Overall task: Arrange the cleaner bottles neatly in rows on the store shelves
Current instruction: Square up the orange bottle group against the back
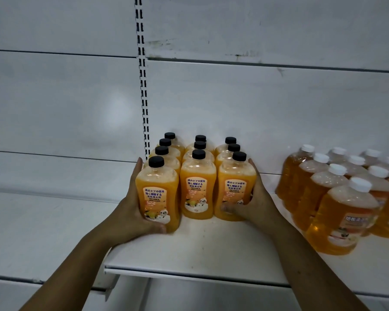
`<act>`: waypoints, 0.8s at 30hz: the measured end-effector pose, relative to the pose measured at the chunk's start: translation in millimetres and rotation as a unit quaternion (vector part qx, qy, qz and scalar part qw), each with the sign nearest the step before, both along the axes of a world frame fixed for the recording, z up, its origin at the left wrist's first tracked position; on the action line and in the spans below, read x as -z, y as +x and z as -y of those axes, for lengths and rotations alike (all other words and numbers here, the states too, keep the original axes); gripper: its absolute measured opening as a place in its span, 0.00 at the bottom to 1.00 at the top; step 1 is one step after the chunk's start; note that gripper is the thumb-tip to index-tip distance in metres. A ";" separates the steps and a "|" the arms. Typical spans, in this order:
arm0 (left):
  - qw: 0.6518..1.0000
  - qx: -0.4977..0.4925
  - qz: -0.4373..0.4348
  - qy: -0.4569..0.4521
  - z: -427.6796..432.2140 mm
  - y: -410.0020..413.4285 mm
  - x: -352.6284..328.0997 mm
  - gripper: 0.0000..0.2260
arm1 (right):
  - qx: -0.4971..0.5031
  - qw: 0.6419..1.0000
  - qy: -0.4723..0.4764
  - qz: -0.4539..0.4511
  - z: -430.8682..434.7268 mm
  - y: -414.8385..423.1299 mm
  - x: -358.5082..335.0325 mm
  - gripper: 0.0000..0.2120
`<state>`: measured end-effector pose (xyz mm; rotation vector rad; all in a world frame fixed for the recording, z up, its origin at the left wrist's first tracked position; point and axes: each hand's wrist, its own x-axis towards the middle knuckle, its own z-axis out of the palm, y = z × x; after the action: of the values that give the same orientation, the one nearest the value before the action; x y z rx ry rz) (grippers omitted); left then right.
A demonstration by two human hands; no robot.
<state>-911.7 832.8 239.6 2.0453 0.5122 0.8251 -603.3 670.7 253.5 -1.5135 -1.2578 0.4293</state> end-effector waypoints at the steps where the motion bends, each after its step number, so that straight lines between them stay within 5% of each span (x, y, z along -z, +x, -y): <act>1: 0.999 -0.012 0.017 -0.025 1.1 -0.3 -2.1 0.68 | 0.001 1.000 0.006 -0.005 0.3 -1.5 -1.6 0.62; 20: 0.995 -0.092 -0.029 0.007 25.6 -12.1 -19.0 0.58 | 0.019 0.998 -0.053 0.040 21.1 -13.1 -15.4 0.61; 24: 0.979 -0.196 -0.021 0.059 55.6 -49.9 -14.8 0.52 | 0.066 0.994 -0.023 0.080 61.3 -46.7 -18.8 0.36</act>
<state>-961.6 777.1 254.4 2.1050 0.9295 1.0659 -650.0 609.5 272.3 -1.6864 -1.2696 0.2556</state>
